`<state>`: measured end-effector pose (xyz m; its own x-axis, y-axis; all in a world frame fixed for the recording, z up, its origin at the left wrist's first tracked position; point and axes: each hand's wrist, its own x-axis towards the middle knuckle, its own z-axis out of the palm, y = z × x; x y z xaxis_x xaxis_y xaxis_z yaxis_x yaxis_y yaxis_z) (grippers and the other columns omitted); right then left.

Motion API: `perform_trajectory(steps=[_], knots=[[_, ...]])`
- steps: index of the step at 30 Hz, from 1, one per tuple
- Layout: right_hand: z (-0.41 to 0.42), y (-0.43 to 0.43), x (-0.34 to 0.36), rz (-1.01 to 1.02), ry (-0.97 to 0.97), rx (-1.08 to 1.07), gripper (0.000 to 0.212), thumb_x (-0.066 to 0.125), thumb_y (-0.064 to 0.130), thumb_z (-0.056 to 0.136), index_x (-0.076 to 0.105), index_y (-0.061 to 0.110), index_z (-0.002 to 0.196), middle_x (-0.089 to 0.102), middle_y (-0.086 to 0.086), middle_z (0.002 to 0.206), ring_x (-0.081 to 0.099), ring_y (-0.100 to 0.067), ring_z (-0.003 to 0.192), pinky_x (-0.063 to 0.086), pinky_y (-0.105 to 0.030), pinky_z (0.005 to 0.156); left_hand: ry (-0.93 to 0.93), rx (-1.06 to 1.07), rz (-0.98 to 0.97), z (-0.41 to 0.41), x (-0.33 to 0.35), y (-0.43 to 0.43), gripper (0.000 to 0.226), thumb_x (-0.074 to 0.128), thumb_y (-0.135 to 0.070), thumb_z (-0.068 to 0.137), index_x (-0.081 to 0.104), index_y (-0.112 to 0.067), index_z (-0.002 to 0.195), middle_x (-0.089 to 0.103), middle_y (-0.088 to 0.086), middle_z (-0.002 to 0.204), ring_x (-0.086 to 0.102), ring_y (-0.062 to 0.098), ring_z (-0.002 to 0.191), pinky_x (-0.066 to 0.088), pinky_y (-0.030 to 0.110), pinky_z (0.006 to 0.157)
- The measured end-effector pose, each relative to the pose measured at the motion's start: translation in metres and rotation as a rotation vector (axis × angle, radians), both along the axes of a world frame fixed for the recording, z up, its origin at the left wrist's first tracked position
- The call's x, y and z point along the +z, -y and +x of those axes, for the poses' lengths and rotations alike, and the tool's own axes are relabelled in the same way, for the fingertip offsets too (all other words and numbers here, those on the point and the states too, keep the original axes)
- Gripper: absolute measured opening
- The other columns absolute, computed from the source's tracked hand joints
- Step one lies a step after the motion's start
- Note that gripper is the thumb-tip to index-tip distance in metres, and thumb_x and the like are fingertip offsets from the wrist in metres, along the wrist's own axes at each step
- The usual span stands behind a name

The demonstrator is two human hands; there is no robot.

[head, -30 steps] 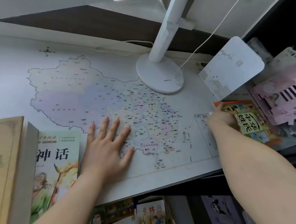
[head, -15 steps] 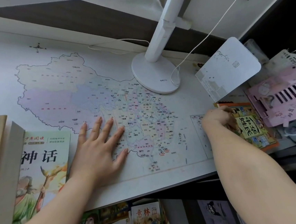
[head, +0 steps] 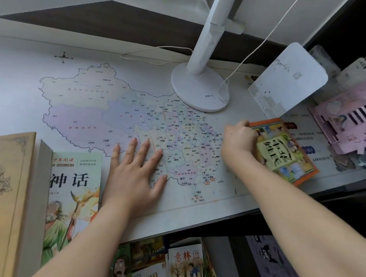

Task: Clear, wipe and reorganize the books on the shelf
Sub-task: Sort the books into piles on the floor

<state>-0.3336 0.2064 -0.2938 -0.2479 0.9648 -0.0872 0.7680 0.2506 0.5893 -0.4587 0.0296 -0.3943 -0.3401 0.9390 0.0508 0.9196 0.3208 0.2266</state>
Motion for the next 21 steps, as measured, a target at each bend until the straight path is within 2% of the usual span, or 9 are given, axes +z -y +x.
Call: perform_trajectory(steps=[3, 5, 7, 10, 13, 15, 17, 21], knots=[[-0.021, 0.046, -0.022, -0.055, -0.161, 0.215, 0.031, 0.058, 0.016, 0.088, 0.051, 0.019, 0.118, 0.05, -0.012, 0.111, 0.061, -0.024, 0.082, 0.038, -0.027, 0.056, 0.009, 0.008, 0.03, -0.001, -0.002, -0.001, 0.068, 0.026, -0.059, 0.086, 0.047, -0.024, 0.141, 0.041, 0.005, 0.149, 0.031, 0.03, 0.141, 0.007, 0.047, 0.114], [-0.031, 0.087, -0.016, 0.047, -0.241, 0.369, 0.036, 0.075, 0.027, 0.069, 0.062, 0.027, 0.103, 0.059, -0.007, 0.092, 0.06, -0.02, 0.064, 0.039, -0.022, 0.048, 0.047, 0.03, 0.063, -0.002, -0.004, -0.003, 0.069, 0.028, -0.052, 0.085, 0.05, -0.015, 0.139, 0.045, 0.006, 0.146, 0.035, 0.029, 0.139, 0.008, 0.044, 0.113], [-0.022, 0.113, -0.016, 0.074, -0.335, 0.463, 0.049, 0.079, 0.03, 0.057, 0.067, 0.03, 0.105, 0.06, -0.003, 0.079, 0.056, -0.018, 0.053, 0.036, -0.02, 0.043, 0.114, 0.059, 0.134, -0.003, -0.004, -0.004, 0.068, 0.027, -0.044, 0.085, 0.051, -0.007, 0.137, 0.05, 0.008, 0.142, 0.04, 0.028, 0.137, 0.009, 0.04, 0.112], [0.008, 0.136, -0.034, 0.033, -0.363, 0.435, 0.071, 0.079, 0.023, 0.061, 0.057, 0.022, 0.128, 0.065, -0.012, 0.091, 0.06, -0.027, 0.061, 0.044, -0.027, 0.047, 0.273, 0.139, 0.284, -0.006, -0.003, -0.005, 0.062, 0.028, -0.032, 0.084, 0.055, -0.001, 0.13, 0.058, 0.016, 0.132, 0.047, 0.029, 0.131, 0.012, 0.035, 0.111], [0.033, 0.144, -0.051, -0.005, -0.352, 0.342, 0.084, 0.089, 0.031, 0.056, 0.057, 0.005, 0.129, 0.064, -0.025, 0.118, 0.067, -0.041, 0.091, 0.058, -0.042, 0.068, 0.319, 0.151, 0.291, -0.006, 0.0, -0.005, 0.057, 0.034, -0.025, 0.084, 0.053, -0.003, 0.132, 0.055, 0.015, 0.136, 0.043, 0.026, 0.135, 0.011, 0.033, 0.113], [0.034, 0.145, -0.056, -0.037, -0.34, 0.315, 0.085, 0.094, 0.027, 0.05, 0.061, -0.002, 0.124, 0.063, -0.029, 0.118, 0.066, -0.045, 0.096, 0.058, -0.048, 0.075, 0.299, 0.14, 0.232, -0.006, 0.001, -0.007, 0.061, 0.032, -0.027, 0.083, 0.049, -0.007, 0.138, 0.048, 0.009, 0.144, 0.035, 0.021, 0.14, 0.006, 0.031, 0.115], [0.034, 0.146, -0.059, -0.023, -0.36, 0.334, 0.081, 0.095, 0.019, 0.048, 0.063, -0.003, 0.119, 0.064, -0.029, 0.113, 0.067, -0.045, 0.094, 0.059, -0.048, 0.074, 0.307, 0.134, 0.176, -0.004, 0.005, -0.008, 0.065, 0.028, -0.029, 0.082, 0.044, -0.01, 0.141, 0.042, 0.004, 0.149, 0.029, 0.017, 0.143, 0.003, 0.03, 0.116], [0.052, 0.172, -0.055, -0.005, -0.452, 0.528, 0.075, 0.091, 0.013, 0.051, 0.064, -0.005, 0.119, 0.065, -0.028, 0.113, 0.067, -0.043, 0.095, 0.059, -0.047, 0.073, 0.471, 0.213, 0.089, -0.006, 0.021, -0.013, 0.068, 0.027, -0.029, 0.08, 0.036, -0.016, 0.146, 0.034, 0.009, 0.153, 0.024, 0.017, 0.144, 0.003, 0.028, 0.116]])
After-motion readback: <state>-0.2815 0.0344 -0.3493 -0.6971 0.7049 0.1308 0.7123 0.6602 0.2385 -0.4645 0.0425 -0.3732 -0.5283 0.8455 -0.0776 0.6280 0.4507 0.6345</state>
